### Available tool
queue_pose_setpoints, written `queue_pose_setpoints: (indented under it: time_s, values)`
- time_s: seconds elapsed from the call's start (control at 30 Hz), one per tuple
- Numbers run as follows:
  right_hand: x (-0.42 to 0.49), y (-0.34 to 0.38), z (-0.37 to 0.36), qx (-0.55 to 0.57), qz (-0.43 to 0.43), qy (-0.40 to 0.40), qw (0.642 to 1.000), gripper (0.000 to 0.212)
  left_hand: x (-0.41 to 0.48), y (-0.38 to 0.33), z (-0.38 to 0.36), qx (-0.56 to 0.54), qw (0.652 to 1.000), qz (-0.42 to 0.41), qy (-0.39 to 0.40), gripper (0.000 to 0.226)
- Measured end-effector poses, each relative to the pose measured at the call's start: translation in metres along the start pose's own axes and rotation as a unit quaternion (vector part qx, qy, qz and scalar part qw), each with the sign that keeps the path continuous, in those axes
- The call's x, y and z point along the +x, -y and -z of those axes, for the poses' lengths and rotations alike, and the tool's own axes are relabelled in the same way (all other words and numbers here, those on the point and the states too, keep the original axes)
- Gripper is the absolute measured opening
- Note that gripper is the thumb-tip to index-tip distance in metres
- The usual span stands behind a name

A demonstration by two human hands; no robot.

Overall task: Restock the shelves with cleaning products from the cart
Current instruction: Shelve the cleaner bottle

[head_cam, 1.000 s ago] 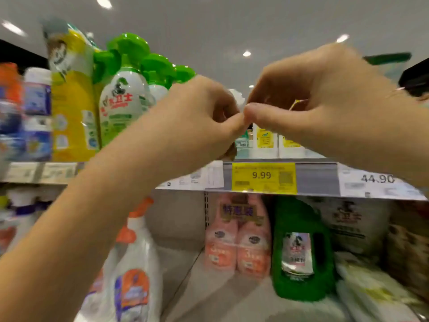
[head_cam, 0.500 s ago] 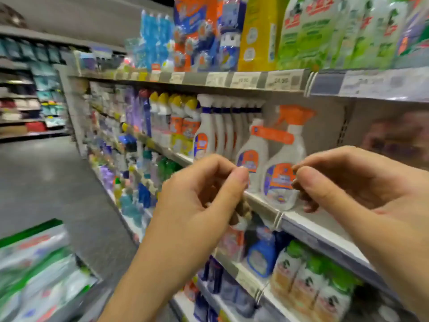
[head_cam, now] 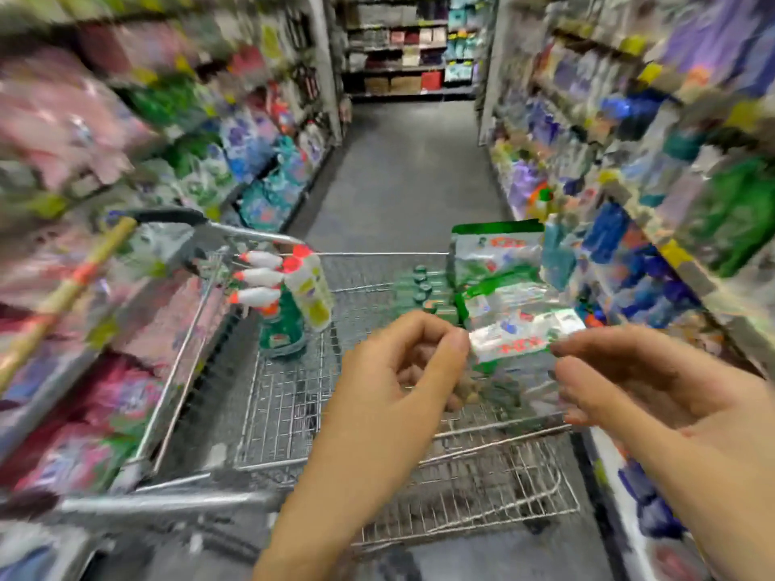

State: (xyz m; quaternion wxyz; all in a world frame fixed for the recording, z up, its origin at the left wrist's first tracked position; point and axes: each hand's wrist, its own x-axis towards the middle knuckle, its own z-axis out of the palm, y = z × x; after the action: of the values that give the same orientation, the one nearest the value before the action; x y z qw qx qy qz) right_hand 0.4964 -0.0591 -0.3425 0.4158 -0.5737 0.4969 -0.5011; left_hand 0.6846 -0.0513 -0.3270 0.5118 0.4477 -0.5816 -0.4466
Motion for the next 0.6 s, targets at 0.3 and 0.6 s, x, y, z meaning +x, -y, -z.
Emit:
queue_pose_setpoints:
  time_s: [0.3, 0.6]
  values:
    - [0.063, -0.028, -0.085, 0.088, -0.017, 0.098, 0.991, 0.046, 0.031, 0.057, 0.067, 0.014, 0.988, 0.098, -0.117, 0.007]
    - [0.182, -0.095, -0.144, 0.020, -0.063, 0.246, 0.967, 0.044, 0.104, 0.117, 0.103, 0.064, 0.957, 0.163, -0.231, 0.012]
